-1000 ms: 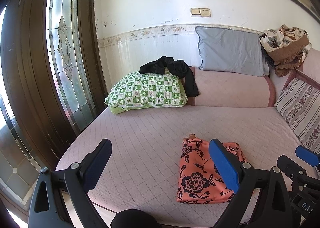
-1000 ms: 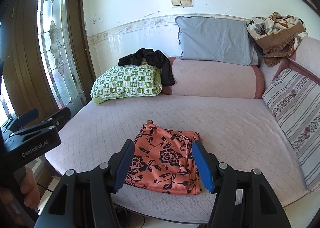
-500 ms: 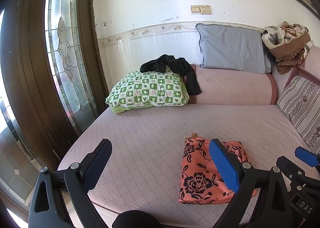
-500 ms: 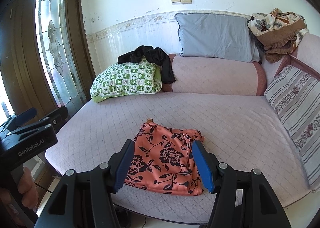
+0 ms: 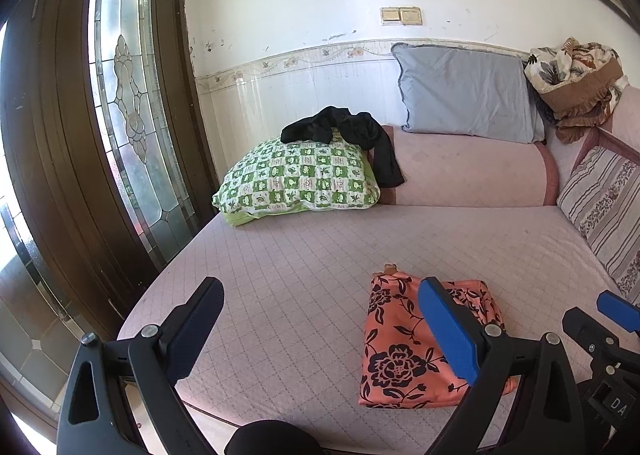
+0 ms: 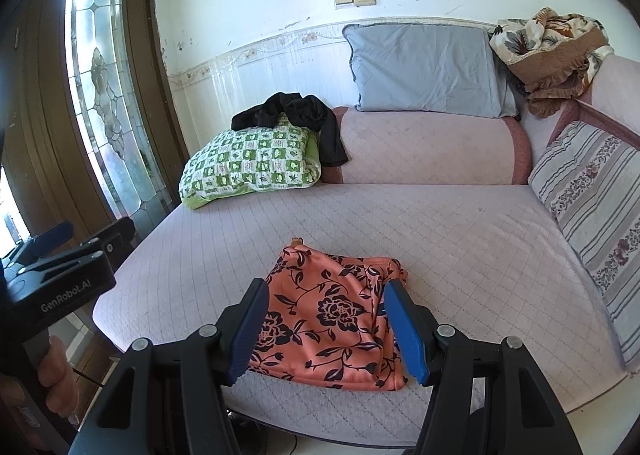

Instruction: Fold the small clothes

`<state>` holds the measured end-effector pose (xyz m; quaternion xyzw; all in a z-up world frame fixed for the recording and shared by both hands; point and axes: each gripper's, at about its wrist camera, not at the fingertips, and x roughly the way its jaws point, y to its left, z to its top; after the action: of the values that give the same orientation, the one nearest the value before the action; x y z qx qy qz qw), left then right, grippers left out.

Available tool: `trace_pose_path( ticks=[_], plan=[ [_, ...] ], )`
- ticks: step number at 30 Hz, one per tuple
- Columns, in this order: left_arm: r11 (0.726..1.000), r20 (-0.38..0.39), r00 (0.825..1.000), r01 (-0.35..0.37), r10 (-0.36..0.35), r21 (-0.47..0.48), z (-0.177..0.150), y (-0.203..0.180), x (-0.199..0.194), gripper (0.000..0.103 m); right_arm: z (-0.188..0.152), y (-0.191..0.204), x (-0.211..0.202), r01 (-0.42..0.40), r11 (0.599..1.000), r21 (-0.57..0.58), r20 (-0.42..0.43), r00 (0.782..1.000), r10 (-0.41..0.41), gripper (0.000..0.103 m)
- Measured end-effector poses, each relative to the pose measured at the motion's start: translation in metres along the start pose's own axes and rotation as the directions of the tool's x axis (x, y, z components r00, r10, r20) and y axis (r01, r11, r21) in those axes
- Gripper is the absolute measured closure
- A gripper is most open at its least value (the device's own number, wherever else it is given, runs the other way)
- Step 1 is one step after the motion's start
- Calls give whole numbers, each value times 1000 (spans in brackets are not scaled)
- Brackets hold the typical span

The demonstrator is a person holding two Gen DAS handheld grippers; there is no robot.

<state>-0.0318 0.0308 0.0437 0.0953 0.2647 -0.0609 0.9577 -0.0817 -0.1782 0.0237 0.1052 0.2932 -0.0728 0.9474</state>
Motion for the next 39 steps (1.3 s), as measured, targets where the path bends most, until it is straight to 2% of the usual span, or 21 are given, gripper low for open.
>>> trace_pose_path(
  ticks=[18,39],
  plan=[
    [1000,-19,1000,2,-2,1,-4,-3,6,5,-5,-3,7,5,1000,5,-18,1000,-5,39],
    [1000,-77,997,-6,4,-26,-20,16,41,5,-8,14,33,10,1000,2,-45,999,-9,39]
  ],
)
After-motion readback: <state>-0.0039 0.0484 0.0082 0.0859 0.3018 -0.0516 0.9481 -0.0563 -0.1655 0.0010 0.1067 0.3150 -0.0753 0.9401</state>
